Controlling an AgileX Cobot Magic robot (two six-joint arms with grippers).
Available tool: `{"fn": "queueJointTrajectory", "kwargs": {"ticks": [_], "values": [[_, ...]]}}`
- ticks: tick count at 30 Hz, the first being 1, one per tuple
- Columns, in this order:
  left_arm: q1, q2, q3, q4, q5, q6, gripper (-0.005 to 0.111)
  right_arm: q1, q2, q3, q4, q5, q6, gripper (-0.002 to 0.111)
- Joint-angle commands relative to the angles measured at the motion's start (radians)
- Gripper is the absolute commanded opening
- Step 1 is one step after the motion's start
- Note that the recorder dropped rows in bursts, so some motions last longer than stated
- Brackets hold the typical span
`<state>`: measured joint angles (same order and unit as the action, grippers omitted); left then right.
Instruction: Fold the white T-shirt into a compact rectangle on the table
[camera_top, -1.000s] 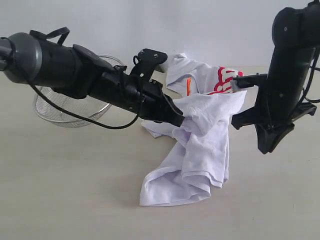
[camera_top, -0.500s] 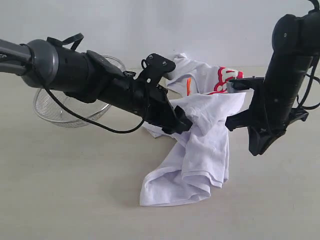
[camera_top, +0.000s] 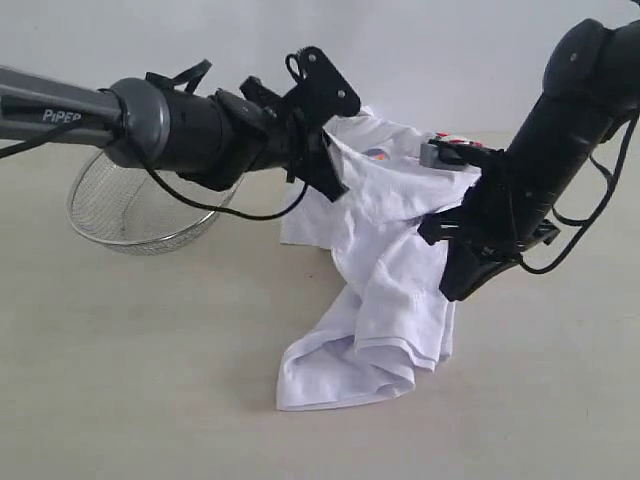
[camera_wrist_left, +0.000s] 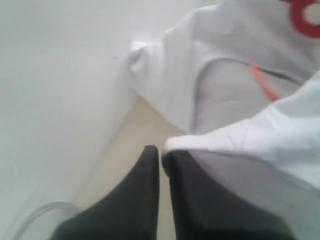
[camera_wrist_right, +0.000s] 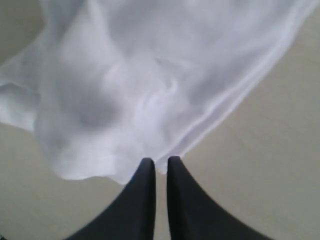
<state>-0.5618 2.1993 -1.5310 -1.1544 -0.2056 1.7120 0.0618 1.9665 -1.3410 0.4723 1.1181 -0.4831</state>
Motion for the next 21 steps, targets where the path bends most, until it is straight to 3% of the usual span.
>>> {"fn": "queueJointTrajectory", "kwargs": {"ticks": [1, 10, 17, 21], "values": [[0.066, -0.005, -0.051, -0.005, -0.110, 0.097, 0.004, -0.003, -0.001, 0.002, 0.122, 0.047, -0.169, 0.005], [0.192, -0.005, -0.100, -0.005, -0.095, 0.097, 0.004, -0.003, -0.001, 0.002, 0.149, -0.064, -0.208, 0.005], [0.202, -0.028, -0.119, -0.095, 0.018, 0.097, 0.004, 0.041, 0.000, 0.002, 0.178, -0.109, -0.234, 0.005], [0.202, -0.063, -0.101, -0.153, 0.175, 0.097, 0.004, 0.058, 0.000, 0.002, 0.161, -0.154, -0.234, 0.020]]}}
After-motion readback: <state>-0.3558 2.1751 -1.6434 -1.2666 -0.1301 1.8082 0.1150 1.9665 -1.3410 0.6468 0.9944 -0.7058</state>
